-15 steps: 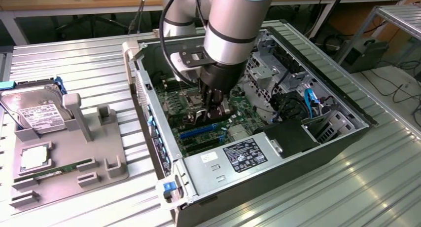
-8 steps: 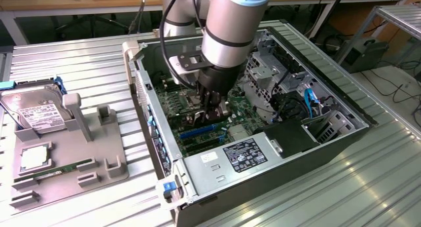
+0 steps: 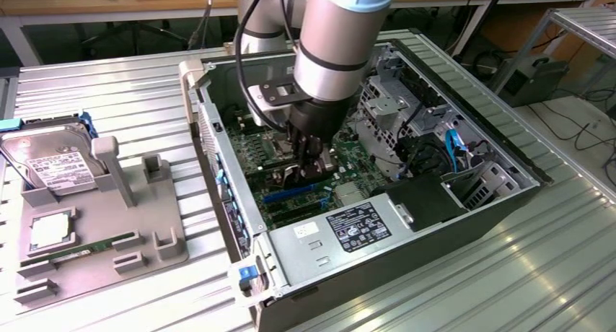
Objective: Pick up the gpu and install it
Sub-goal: 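Insert the gpu into the slot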
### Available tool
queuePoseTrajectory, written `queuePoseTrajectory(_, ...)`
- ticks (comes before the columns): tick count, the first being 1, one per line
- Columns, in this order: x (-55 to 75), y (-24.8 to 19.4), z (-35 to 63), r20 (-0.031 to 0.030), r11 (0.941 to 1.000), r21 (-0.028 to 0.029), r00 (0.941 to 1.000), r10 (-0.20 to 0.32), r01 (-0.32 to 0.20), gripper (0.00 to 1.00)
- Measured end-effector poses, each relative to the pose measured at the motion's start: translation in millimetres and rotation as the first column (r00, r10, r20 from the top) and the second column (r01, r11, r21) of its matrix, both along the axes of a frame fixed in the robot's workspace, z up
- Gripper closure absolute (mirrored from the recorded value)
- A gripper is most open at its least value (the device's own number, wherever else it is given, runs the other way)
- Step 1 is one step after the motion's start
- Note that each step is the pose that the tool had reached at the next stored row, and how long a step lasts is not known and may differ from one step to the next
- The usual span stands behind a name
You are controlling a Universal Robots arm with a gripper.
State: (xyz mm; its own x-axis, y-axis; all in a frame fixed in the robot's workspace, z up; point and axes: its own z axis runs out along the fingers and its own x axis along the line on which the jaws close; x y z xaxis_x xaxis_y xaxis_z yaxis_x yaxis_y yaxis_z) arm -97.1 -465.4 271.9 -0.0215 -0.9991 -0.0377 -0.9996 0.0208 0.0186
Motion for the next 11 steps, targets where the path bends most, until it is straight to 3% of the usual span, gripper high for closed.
queuePoseTrajectory(4,0.0,1.2,-1.9,-0.0041,1.0000,-0.0001,1.0000,0.000,0.000,0.74)
queuePoseTrajectory(7,0.0,1.3,-3.9,-0.0115,1.0000,-0.0001,0.9999,0.000,0.000,0.74)
queuePoseTrajectory(11,0.0,1.4,-7.7,-0.0140,1.0000,0.0004,0.9999,0.003,-0.003,0.74)
